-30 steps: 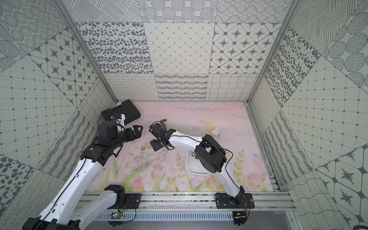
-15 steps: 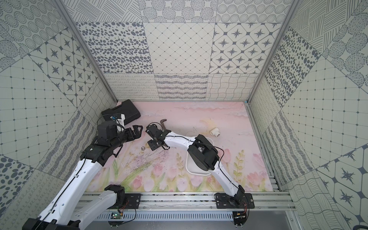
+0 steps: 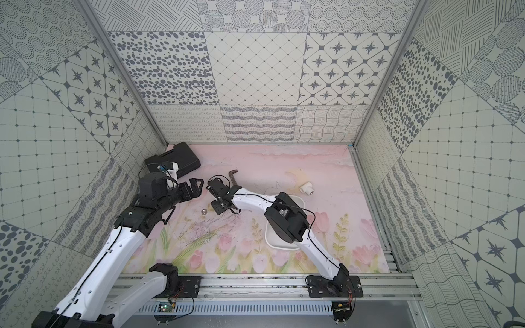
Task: Put the nuts on the desktop into the storage box
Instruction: Pick up the nut from the center of the board.
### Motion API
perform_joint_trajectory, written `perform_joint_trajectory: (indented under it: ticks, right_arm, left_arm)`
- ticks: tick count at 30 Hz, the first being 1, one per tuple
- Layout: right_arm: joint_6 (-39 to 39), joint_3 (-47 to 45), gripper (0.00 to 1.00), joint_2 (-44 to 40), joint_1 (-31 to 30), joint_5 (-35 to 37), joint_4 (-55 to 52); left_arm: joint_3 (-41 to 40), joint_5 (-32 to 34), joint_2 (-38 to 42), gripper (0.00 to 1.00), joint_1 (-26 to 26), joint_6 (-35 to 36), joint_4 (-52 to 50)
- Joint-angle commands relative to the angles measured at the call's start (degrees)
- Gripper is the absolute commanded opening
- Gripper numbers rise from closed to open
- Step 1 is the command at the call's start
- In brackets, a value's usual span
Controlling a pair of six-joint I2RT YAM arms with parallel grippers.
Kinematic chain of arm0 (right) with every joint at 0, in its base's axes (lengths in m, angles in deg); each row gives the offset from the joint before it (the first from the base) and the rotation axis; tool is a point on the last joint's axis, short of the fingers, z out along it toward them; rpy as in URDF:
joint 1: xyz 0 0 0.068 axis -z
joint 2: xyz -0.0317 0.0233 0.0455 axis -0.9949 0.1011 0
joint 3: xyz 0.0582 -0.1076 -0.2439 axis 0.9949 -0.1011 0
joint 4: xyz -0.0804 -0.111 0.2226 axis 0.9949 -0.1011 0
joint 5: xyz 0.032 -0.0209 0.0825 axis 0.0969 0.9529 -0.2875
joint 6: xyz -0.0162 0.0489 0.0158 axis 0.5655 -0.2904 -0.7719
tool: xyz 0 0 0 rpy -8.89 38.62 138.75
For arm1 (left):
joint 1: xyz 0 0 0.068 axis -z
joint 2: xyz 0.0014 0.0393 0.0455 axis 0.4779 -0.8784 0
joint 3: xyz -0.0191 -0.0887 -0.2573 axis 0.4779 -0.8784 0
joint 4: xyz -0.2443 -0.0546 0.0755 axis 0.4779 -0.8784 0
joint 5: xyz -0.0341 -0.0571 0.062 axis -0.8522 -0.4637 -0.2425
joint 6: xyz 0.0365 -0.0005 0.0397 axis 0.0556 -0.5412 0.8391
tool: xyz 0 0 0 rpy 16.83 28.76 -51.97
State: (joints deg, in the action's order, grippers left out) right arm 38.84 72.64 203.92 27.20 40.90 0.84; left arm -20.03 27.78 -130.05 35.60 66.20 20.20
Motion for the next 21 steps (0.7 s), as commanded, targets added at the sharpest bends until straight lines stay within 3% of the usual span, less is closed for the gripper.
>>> perform_joint_trajectory:
  ticks: [1, 5, 12, 21]
  right_arm:
    - [0.0, -1.1, 0.24, -0.8, -0.4, 1.1, -0.1]
    - [-0.2, -7.6, 0.2, -6.8, -0.3, 1.3, 4.2]
    - [-2.7, -26.6, 0.2, -25.8, 0.9, -0.1, 14.5]
    - [-5.1, -47.2, 0.2, -51.9, 5.3, 2.6, 11.2]
  left_arm:
    - [0.0, 0.2, -0.2, 0.99, 0.1, 0.3, 1.7]
    - [0.0, 0.2, -0.2, 0.99, 0.0, 0.4, 1.7]
    - [0.0, 0.3, -0.1, 0.99, 0.0, 0.3, 1.6]
    - [-0.1, 0.3, -0.1, 0.99, 0.0, 0.2, 1.4]
